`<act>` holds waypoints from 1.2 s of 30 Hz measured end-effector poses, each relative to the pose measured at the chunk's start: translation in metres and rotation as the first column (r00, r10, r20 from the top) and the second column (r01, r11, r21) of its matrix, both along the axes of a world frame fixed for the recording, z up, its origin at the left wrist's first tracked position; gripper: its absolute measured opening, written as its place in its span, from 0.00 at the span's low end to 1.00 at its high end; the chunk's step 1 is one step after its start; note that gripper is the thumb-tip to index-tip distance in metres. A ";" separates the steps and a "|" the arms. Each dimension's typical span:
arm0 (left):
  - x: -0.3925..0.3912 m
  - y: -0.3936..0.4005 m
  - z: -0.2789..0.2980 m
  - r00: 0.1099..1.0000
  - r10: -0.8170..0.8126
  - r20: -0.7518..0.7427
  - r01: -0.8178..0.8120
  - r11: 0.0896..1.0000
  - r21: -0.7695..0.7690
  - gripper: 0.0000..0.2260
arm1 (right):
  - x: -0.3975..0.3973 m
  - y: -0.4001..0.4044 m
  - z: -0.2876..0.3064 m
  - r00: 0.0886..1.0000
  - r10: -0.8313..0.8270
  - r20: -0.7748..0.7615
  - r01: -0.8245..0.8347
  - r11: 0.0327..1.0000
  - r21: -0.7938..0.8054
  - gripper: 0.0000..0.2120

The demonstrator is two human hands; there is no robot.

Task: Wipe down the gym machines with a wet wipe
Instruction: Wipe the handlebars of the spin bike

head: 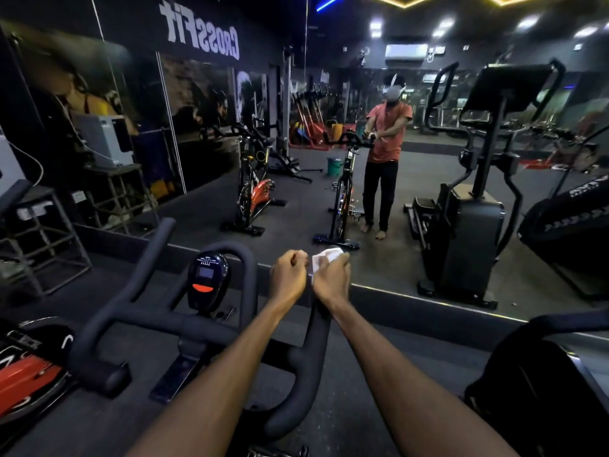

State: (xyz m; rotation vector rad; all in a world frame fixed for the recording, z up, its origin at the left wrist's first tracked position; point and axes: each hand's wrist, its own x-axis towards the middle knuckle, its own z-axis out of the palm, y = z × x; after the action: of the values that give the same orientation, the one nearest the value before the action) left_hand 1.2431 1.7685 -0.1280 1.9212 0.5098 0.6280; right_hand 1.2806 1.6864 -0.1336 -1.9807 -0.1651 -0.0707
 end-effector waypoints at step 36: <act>-0.034 0.004 -0.057 0.902 -0.266 -0.341 0.385 0.853 0.354 0.09 | 0.007 -0.032 -0.027 0.979 -0.129 0.158 0.142 0.988 -0.069 0.25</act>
State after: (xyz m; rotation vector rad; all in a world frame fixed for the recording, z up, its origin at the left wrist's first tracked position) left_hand 1.2093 1.7729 -0.1848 2.4543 0.2134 0.2458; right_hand 1.2877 1.6541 -0.1606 -2.0648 -0.1334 -0.3091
